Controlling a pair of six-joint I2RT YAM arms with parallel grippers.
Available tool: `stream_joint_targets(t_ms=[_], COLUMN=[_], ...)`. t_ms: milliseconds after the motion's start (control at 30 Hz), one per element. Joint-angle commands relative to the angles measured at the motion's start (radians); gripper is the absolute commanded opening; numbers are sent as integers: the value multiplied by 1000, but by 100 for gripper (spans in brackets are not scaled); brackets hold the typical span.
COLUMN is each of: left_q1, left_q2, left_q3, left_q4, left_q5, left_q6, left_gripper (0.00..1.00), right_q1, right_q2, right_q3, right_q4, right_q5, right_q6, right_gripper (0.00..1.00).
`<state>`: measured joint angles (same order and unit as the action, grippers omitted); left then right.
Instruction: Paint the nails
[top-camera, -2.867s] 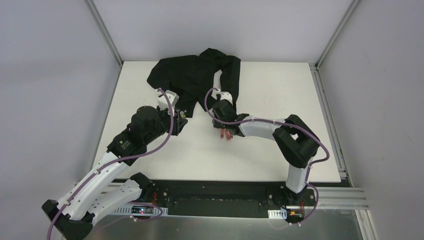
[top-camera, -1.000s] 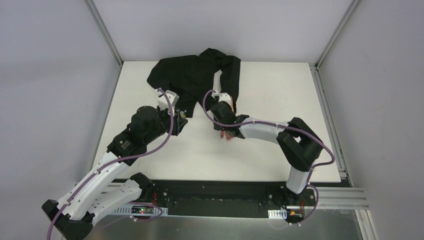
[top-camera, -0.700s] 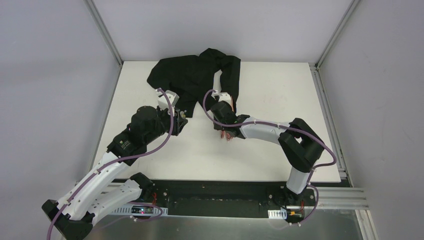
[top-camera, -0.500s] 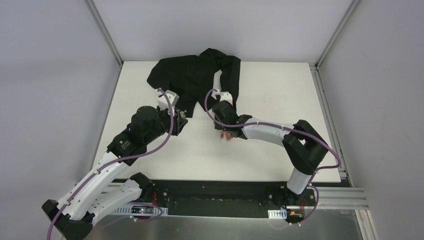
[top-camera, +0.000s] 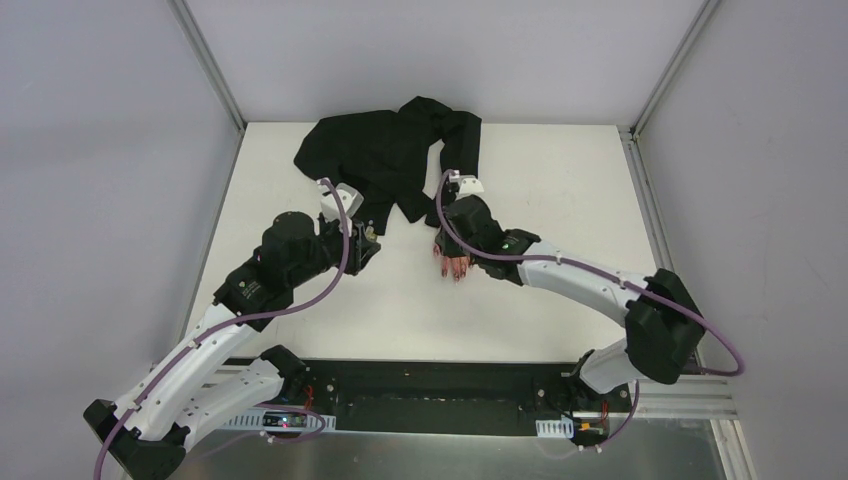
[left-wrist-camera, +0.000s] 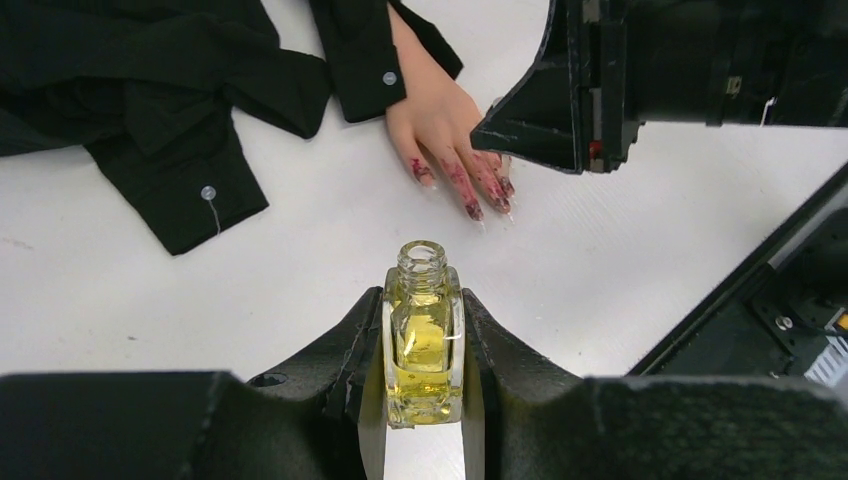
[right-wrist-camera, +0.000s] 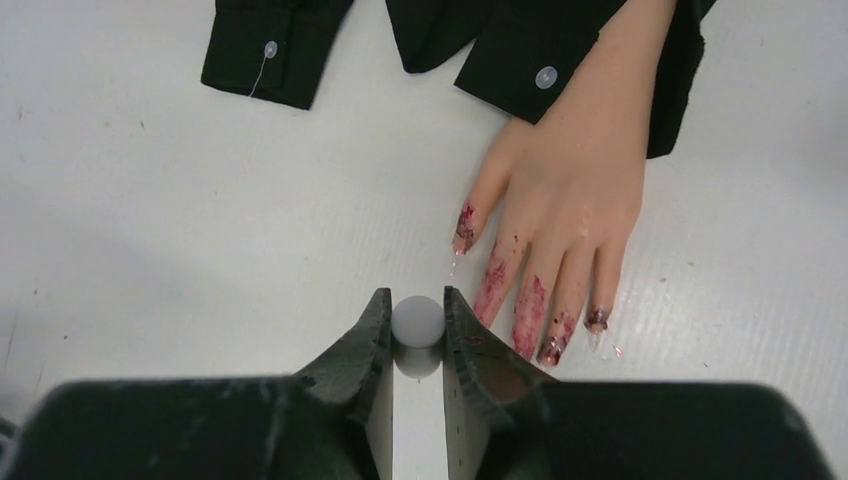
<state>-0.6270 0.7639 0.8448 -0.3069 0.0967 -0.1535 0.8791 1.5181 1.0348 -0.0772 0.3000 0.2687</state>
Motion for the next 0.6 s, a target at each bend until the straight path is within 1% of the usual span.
stream_joint_targets(t_ms=[0, 133, 267, 433, 567], left_q1=[4, 4, 3, 3, 3], left_q2=[-1, 7, 15, 35, 52], left_q3=[52, 54, 53, 54, 59], left_q4=[25, 28, 32, 35, 39], left_q5=[118, 170, 205, 273, 349], left_q6=[38, 44, 60, 71, 74], left_gripper=[0, 0, 0, 0, 0], right_q1=[5, 5, 6, 6, 10], right_q2=[-133, -234, -320, -384, -443], right_q3=[34, 13, -43, -51, -89], right_q4=[-100, -94, -24, 15, 69], right_q5=[-28, -95, -163, -286, -425], right_q6=[-28, -20, 23, 48, 91], right_gripper=[0, 0, 0, 0, 0])
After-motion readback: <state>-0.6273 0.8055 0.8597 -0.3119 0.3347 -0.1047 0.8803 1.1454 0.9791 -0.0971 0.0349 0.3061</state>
